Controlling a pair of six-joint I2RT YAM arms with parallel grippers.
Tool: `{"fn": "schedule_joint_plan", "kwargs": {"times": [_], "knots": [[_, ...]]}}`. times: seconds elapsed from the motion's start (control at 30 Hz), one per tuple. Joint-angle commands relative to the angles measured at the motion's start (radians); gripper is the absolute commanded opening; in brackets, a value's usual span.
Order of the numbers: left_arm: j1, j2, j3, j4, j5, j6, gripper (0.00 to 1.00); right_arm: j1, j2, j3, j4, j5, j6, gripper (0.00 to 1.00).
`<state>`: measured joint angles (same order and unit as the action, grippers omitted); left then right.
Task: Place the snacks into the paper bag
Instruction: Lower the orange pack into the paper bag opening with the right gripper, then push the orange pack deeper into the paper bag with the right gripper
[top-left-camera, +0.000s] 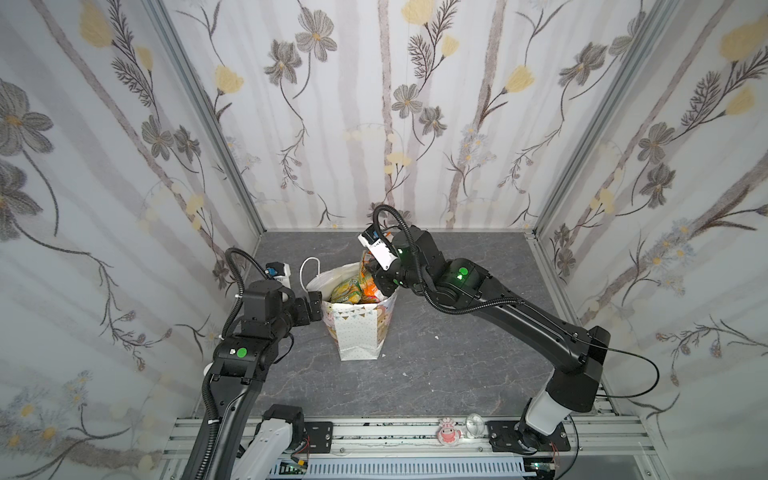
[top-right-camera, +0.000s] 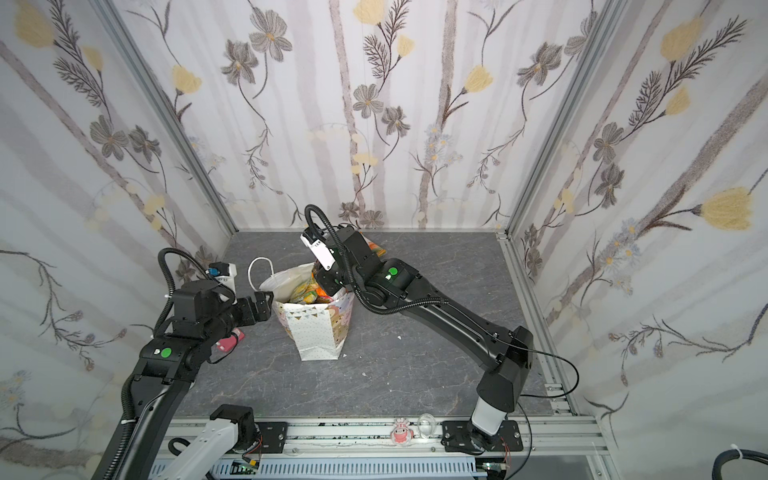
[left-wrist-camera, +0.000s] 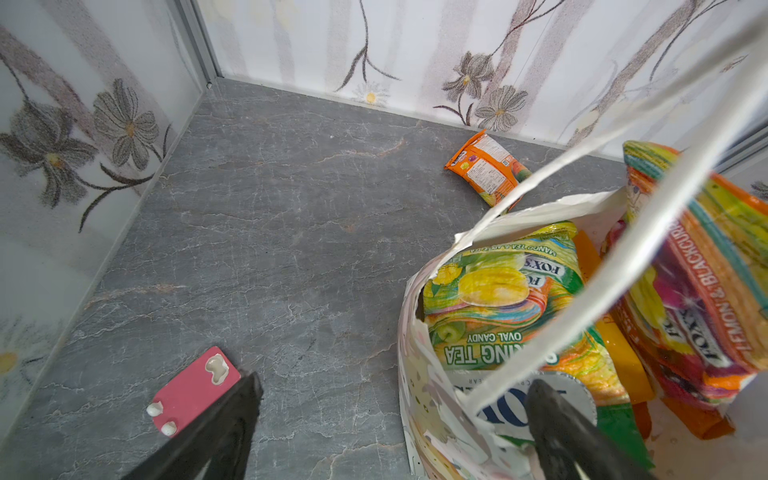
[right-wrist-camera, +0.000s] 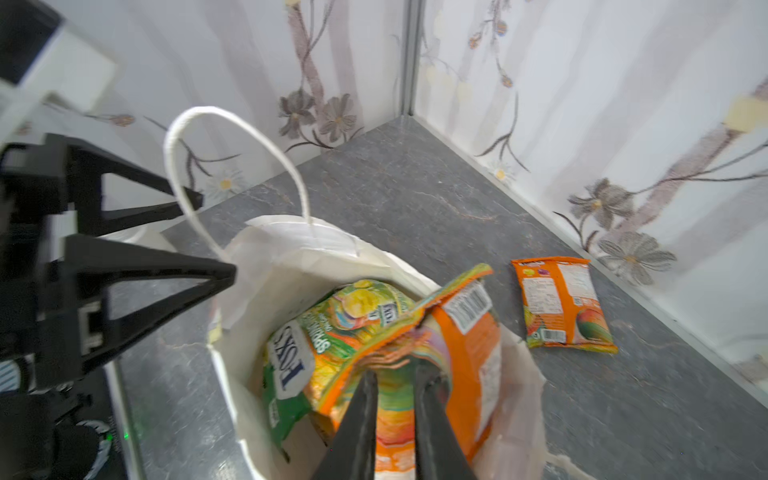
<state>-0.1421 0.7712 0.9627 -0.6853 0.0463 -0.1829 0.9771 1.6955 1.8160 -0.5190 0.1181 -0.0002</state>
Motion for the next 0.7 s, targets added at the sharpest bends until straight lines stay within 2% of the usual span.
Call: {"fn": "schedule_joint_plan", "kwargs": {"times": [0.0, 0.37, 0.5, 0.67], "knots": [[0.001, -0.002, -0.001, 0.024, -0.007, 0.008, 1.0, 0.001, 0.011, 0.013, -0.028, 0.121, 0.008, 0.18], [0.001, 0.0, -0.002, 0.026, -0.004, 0.004, 1.0, -0.002, 0.158, 0.102, -0.092, 0.189, -0.017, 0.14], [0.001, -0.006, -0.002, 0.027, -0.006, 0.005, 1.0, 0.007, 0.221, 0.174, -0.144, 0.099, -0.043, 0.11], [0.001, 0.003, -0.003, 0.028, -0.004, 0.005, 1.0, 0.015, 0.235, 0.185, -0.169, -0.053, -0.062, 0.11]]}}
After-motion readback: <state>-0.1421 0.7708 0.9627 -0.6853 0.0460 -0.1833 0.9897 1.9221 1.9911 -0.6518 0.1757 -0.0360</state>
